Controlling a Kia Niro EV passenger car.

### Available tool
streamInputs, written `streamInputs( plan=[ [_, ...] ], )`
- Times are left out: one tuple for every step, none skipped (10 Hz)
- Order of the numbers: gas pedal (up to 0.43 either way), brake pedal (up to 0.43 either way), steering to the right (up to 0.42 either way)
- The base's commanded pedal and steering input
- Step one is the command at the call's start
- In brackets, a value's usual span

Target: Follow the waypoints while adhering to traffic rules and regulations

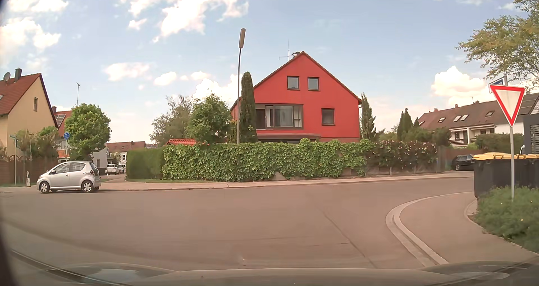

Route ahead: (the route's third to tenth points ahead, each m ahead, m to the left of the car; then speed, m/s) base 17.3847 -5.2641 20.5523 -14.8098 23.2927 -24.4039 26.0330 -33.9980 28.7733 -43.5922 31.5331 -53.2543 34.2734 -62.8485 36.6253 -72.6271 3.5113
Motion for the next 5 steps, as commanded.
streamInputs(
  plan=[
    [0.000,0.189,0.025],
    [0.000,0.195,0.026],
    [0.000,0.189,0.024],
    [0.000,0.177,0.021],
    [0.000,0.159,0.020]
  ],
)
